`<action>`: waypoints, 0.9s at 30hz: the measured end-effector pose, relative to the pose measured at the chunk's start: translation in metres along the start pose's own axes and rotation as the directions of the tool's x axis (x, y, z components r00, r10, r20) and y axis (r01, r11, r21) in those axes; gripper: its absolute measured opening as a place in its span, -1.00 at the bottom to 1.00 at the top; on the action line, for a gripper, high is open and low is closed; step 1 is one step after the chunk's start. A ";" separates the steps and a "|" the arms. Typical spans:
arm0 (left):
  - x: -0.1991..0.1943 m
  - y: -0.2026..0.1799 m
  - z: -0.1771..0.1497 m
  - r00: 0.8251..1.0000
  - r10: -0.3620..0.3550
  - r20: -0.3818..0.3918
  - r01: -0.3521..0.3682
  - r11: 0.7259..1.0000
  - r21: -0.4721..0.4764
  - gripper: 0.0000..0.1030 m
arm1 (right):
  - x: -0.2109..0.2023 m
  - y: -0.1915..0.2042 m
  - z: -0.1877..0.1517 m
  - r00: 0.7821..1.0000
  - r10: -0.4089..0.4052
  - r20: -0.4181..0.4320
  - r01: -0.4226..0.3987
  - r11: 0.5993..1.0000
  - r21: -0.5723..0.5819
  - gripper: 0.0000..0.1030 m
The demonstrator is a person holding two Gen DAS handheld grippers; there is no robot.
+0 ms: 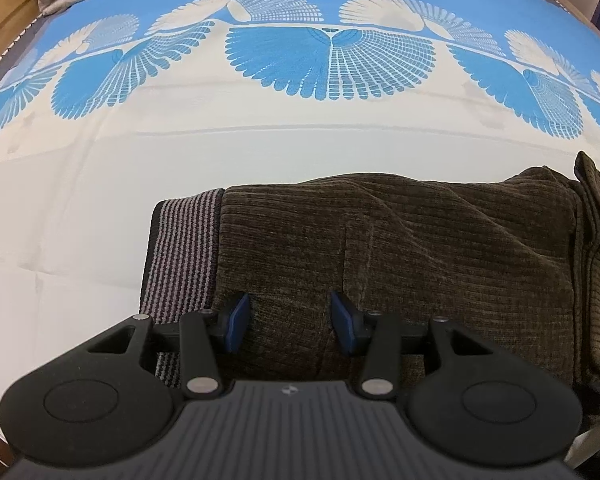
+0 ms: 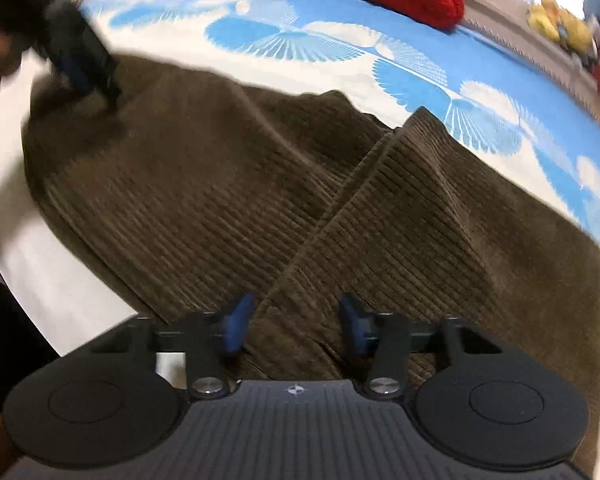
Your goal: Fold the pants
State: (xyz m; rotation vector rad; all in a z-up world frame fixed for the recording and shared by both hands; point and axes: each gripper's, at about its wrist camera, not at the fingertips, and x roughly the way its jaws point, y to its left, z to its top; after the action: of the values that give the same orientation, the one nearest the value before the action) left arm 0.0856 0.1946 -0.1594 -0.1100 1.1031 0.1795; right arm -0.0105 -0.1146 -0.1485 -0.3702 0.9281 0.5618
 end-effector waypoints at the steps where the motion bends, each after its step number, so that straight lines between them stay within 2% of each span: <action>1: 0.000 0.000 0.000 1.000 0.001 0.000 -0.001 1.000 0.000 -0.01 | -0.006 -0.002 0.001 1.000 -0.007 0.021 0.007 1.000 -0.008 -0.54; 2: 0.000 -0.001 0.000 1.000 0.004 0.001 -0.004 1.000 0.000 -0.01 | -0.015 -0.002 0.002 0.998 -0.020 0.058 0.022 1.000 -0.018 -0.63; 5: -0.001 -0.003 -0.001 1.000 0.016 0.004 -0.016 1.000 0.005 -0.01 | -0.045 -0.004 0.008 0.980 -0.035 0.197 0.036 0.999 0.000 -0.71; 7: 0.000 -0.003 0.000 1.000 0.019 0.003 -0.019 1.000 0.004 -0.01 | -0.053 -0.006 0.005 0.969 -0.035 0.246 0.035 0.999 0.003 -0.71; 8: 0.000 -0.003 0.000 1.000 0.020 0.002 -0.020 1.000 0.001 -0.01 | -0.047 -0.007 0.001 0.978 -0.012 0.209 0.013 1.000 -0.006 -0.68; 10: 0.000 -0.003 0.000 1.000 0.023 0.003 -0.023 1.000 -0.007 -0.01 | -0.023 -0.008 -0.007 0.997 0.050 0.055 -0.049 0.999 -0.022 -0.65; 12: -0.001 -0.004 -0.001 1.000 0.028 0.006 -0.028 1.000 -0.010 -0.01 | -0.020 -0.014 -0.011 0.998 0.043 0.041 -0.044 0.999 0.008 -0.65; 15: -0.002 -0.005 -0.001 0.999 0.034 0.011 -0.034 0.999 -0.007 -0.01 | -0.045 -0.039 -0.002 0.990 0.098 0.100 -0.111 0.986 0.128 -0.40; 17: -0.004 -0.004 -0.002 0.999 0.033 0.014 -0.033 0.999 -0.011 -0.01 | -0.066 -0.061 0.006 0.982 0.103 0.155 -0.129 0.978 0.166 -0.08; 21: -0.010 -0.004 -0.004 0.998 0.042 0.038 -0.042 0.999 -0.014 -0.01 | -0.099 -0.121 0.011 0.976 -0.002 0.220 -0.055 0.966 0.253 0.11; 23: -0.015 -0.005 -0.005 0.996 0.056 0.067 -0.055 0.998 -0.020 -0.01 | -0.105 -0.152 0.000 0.967 -0.113 0.229 0.031 0.941 0.336 0.24; 25: -0.025 -0.006 -0.004 0.990 0.071 0.124 -0.067 0.997 -0.037 -0.01 | -0.098 -0.181 -0.019 0.954 -0.229 0.192 0.123 0.887 0.445 0.26; 27: -0.037 -0.009 -0.005 0.978 0.078 0.191 -0.069 0.996 -0.055 -0.01 | -0.087 -0.207 -0.046 0.950 -0.297 0.101 0.190 0.801 0.568 0.25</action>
State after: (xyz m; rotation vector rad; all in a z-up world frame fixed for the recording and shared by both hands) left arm 0.0669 0.1820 -0.1279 -0.0928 0.9098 0.2776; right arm 0.0430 -0.3295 -0.0894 0.0924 0.8030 0.0666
